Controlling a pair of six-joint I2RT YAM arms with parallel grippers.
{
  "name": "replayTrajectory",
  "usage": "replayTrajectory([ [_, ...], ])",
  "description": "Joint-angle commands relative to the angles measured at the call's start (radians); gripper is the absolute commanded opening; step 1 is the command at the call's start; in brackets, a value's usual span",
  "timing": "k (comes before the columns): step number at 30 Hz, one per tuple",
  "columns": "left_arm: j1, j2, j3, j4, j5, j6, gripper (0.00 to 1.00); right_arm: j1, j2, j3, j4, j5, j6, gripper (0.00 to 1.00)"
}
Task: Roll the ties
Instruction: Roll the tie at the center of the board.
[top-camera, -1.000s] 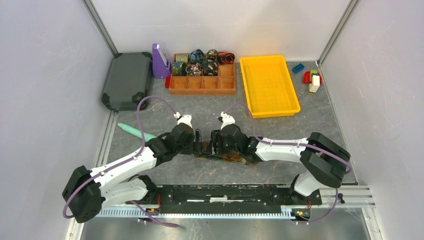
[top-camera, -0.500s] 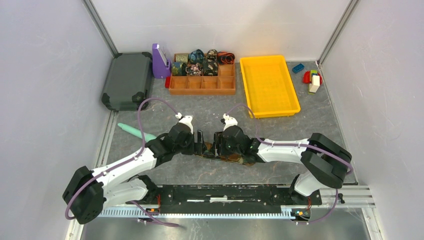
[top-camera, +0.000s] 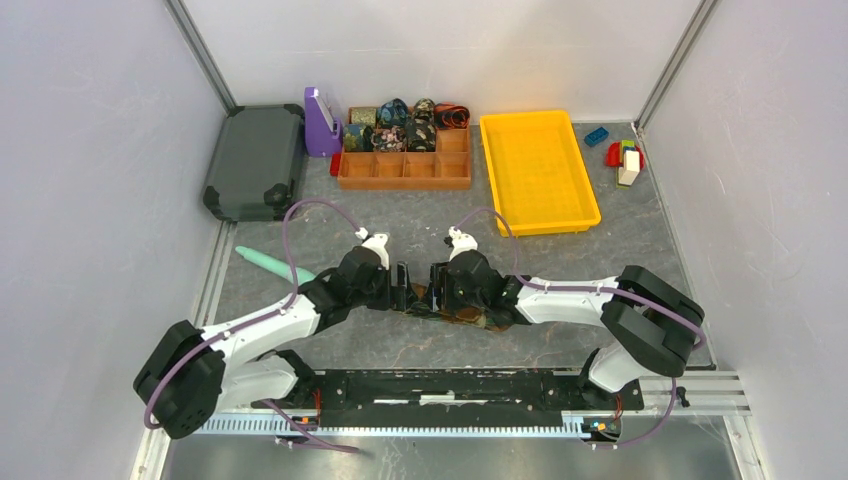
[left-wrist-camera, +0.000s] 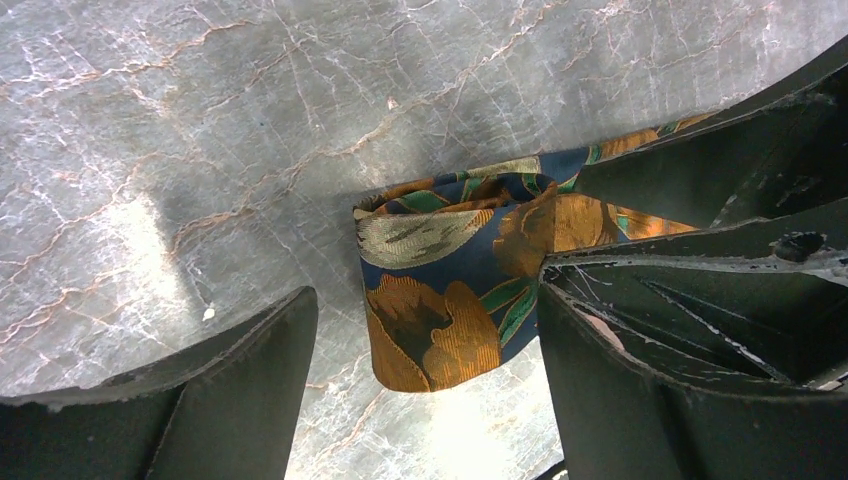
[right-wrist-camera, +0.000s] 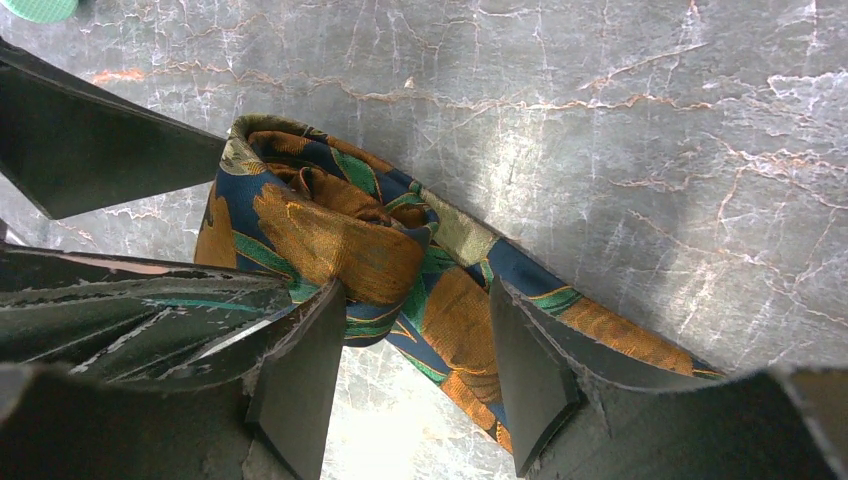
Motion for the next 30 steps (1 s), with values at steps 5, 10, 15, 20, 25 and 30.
replayTrajectory([
  [5,0.036,0.019,-0.043,0.165,0.103,0.04,0.83,-0.009,-0.003,-0.018,0.019,0.005,-0.018,0.6],
  [10,0.056,0.039,-0.06,0.212,0.15,0.033,0.8,-0.012,0.006,-0.022,0.024,-0.002,-0.018,0.6],
  [15,0.085,0.06,-0.088,0.272,0.202,0.028,0.77,-0.015,0.007,-0.026,0.026,-0.005,-0.019,0.6],
  [20,0.1,0.088,-0.099,0.318,0.249,0.023,0.73,-0.022,0.009,-0.03,0.027,-0.008,-0.021,0.6],
  [25,0.101,0.12,-0.106,0.356,0.273,0.016,0.7,-0.024,0.012,-0.033,0.031,-0.012,-0.021,0.59],
  [30,0.101,0.16,-0.105,0.386,0.28,0.01,0.61,-0.026,0.013,-0.03,0.031,-0.018,-0.023,0.59],
])
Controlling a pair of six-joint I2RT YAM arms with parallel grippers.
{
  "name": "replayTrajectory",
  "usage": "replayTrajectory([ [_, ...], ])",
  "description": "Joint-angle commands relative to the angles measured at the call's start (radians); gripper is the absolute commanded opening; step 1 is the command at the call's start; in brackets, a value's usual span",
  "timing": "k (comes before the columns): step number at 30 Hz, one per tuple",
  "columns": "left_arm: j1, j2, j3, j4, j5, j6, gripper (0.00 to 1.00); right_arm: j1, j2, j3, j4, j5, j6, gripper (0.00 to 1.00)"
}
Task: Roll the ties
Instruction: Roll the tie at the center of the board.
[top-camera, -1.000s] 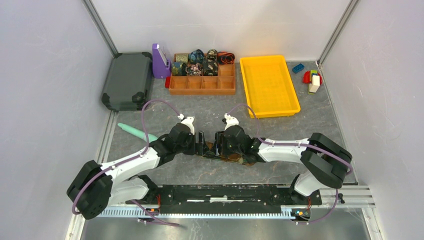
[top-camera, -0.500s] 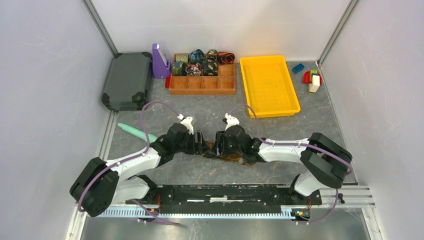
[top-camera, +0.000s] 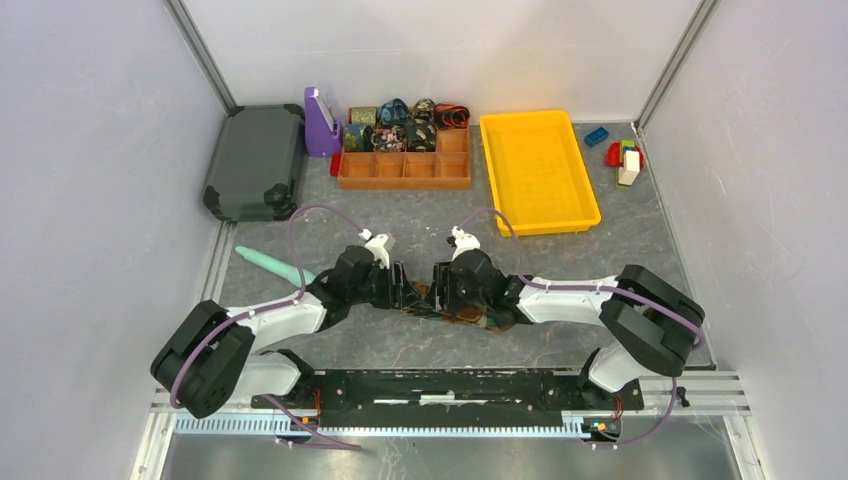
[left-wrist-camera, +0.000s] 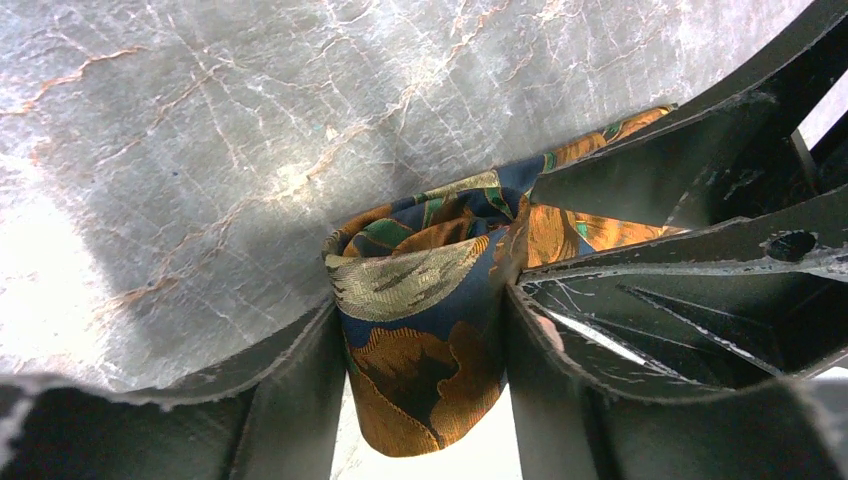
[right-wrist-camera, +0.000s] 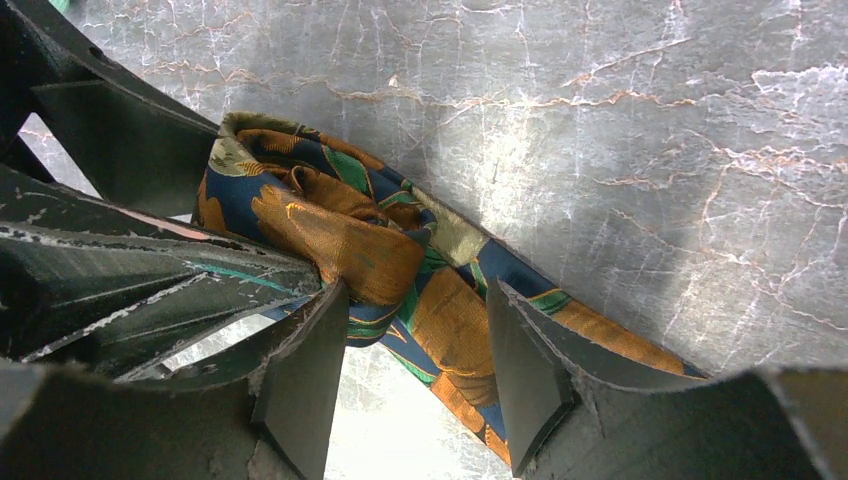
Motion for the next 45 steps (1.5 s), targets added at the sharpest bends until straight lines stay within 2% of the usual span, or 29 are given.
replayTrajectory([
  [1,0.004,0.031,-0.006,0.069,0.032,0.008,0.59,-0.008,0.012,-0.007,0.006,0.006,-0.024,0.59],
  [9,0.003,0.039,0.01,0.026,0.024,0.007,0.49,-0.013,-0.03,0.029,-0.004,-0.057,-0.055,0.62],
  [17,0.002,-0.018,0.029,-0.091,-0.014,0.006,0.47,-0.02,-0.071,0.08,-0.024,-0.056,-0.074,0.65],
  [35,-0.027,-0.078,0.081,-0.266,-0.111,-0.02,0.41,-0.006,0.045,0.044,0.098,-0.087,-0.023,0.48],
  [45,-0.136,-0.073,0.19,-0.463,-0.338,-0.023,0.4,-0.003,0.048,0.026,0.107,-0.108,-0.031,0.43],
])
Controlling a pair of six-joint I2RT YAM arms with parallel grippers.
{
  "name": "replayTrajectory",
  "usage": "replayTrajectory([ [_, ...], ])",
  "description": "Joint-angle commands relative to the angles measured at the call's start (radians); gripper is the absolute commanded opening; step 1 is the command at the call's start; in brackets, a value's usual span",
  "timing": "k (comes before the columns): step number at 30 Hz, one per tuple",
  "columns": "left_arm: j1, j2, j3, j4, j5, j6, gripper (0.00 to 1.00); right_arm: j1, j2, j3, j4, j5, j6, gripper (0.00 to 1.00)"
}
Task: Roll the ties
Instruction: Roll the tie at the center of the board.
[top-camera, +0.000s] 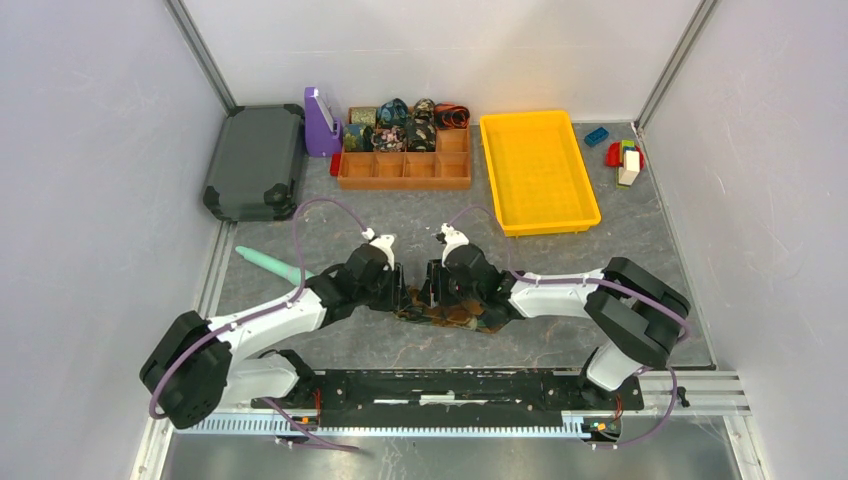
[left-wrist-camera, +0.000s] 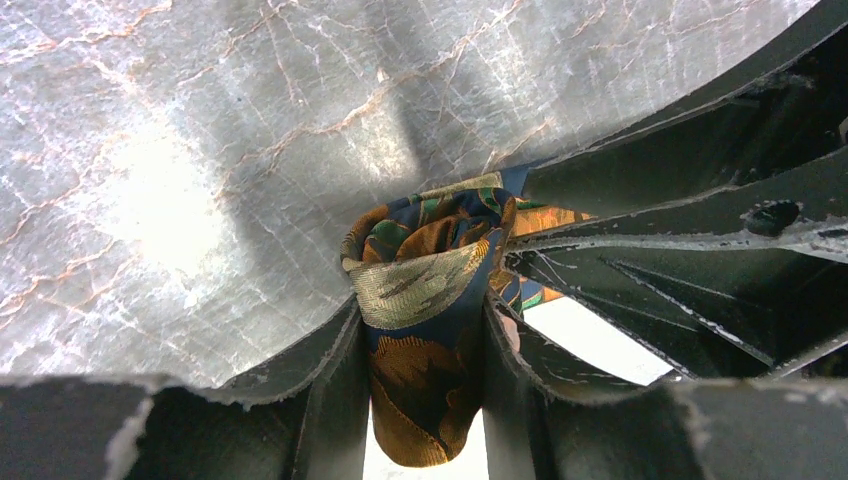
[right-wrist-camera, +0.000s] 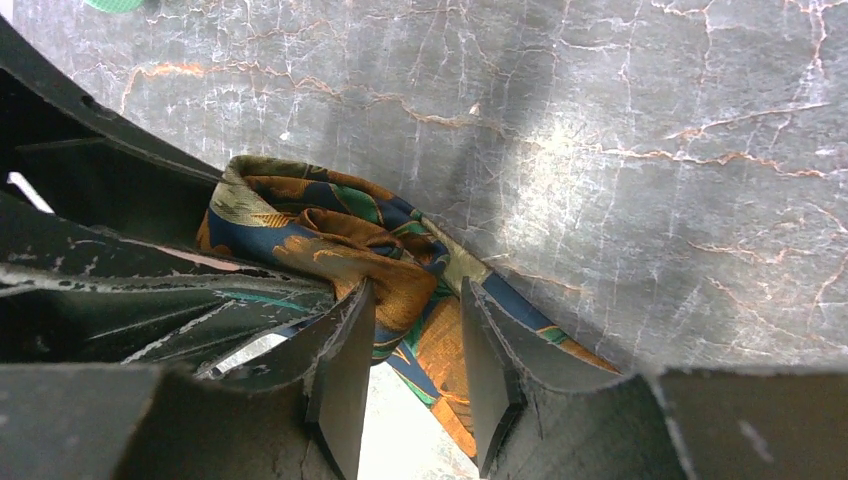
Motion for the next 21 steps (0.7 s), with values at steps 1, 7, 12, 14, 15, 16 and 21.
replayTrajectory([
  [1,-0.055,0.006,0.081,-0.147,-0.17,-0.023,0.4,0.007,-0.04,-0.024,0.015,0.016,-0.011,0.43],
  [7,-0.139,0.062,0.165,-0.261,-0.325,-0.038,0.4,-0.015,-0.137,-0.052,-0.057,0.092,-0.043,0.44],
  [12,-0.208,0.119,0.238,-0.349,-0.439,-0.06,0.4,-0.058,-0.237,-0.106,-0.098,0.144,-0.058,0.44],
  [14,-0.232,0.144,0.266,-0.384,-0.48,-0.069,0.39,-0.08,-0.272,-0.129,-0.112,0.159,-0.062,0.45],
  [15,-0.244,0.16,0.28,-0.402,-0.504,-0.076,0.39,-0.09,-0.29,-0.14,-0.116,0.166,-0.065,0.45],
  [16,-0.255,0.173,0.299,-0.425,-0.527,-0.083,0.39,-0.099,-0.308,-0.15,-0.12,0.17,-0.066,0.47],
  [21,-0.31,0.263,0.389,-0.532,-0.626,-0.119,0.39,-0.144,-0.381,-0.205,-0.116,0.17,-0.073,0.56],
])
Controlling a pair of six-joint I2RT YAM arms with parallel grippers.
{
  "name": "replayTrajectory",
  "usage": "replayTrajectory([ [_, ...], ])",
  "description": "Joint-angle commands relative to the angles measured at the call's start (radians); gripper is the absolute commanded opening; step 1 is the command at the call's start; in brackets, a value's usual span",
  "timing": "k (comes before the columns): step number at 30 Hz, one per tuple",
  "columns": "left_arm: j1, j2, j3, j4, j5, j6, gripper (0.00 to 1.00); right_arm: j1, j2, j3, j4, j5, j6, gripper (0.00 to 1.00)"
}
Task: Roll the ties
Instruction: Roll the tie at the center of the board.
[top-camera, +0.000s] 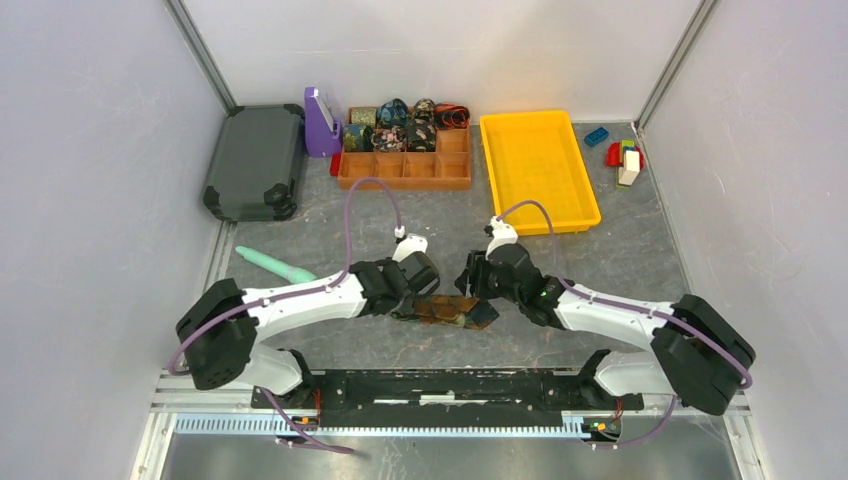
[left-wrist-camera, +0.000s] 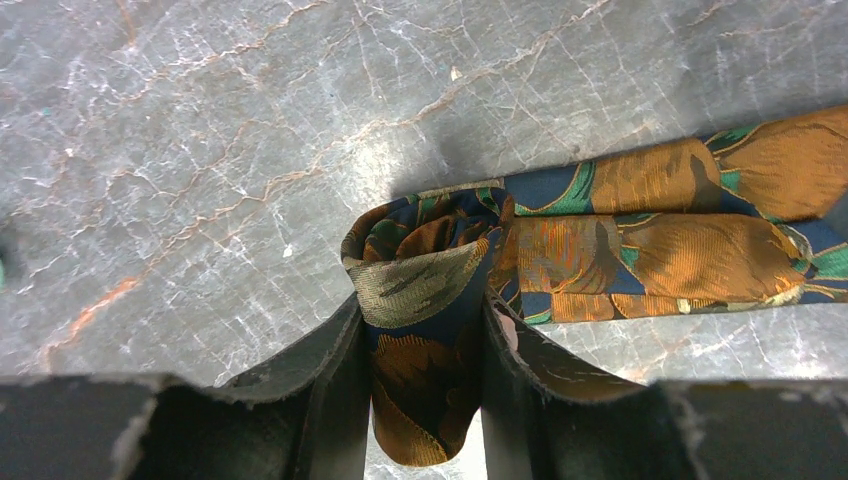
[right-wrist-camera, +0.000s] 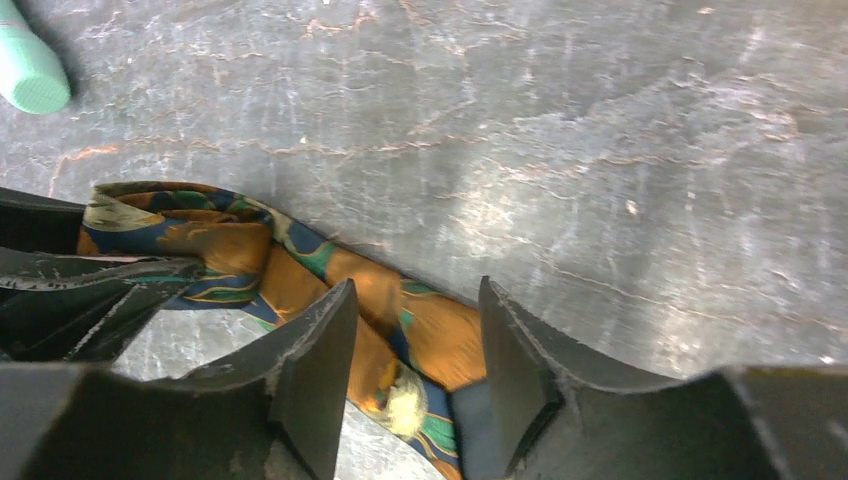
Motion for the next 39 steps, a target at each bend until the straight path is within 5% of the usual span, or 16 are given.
replayTrajectory([
  [1,-0.045,0.081,0.092,-0.145,-0.16,-0.082,0.38,-0.031,-0.073,-0.044,-0.002,0.027,-0.02,0.58],
  [7,-0.099,0.197,0.194,-0.241,-0.224,-0.14,0.38,-0.068,-0.146,-0.093,0.005,0.029,-0.015,0.79],
  [20,-0.196,0.429,0.396,-0.401,-0.3,-0.249,0.39,-0.123,-0.23,-0.116,-0.054,0.072,-0.036,0.88],
  [33,-0.218,0.55,0.462,-0.308,-0.19,-0.24,0.42,-0.17,-0.304,-0.13,-0.105,0.112,-0.041,0.98],
  [39,-0.218,0.553,0.442,-0.235,-0.125,-0.211,0.51,-0.182,-0.317,-0.127,-0.117,0.113,-0.041,0.98],
])
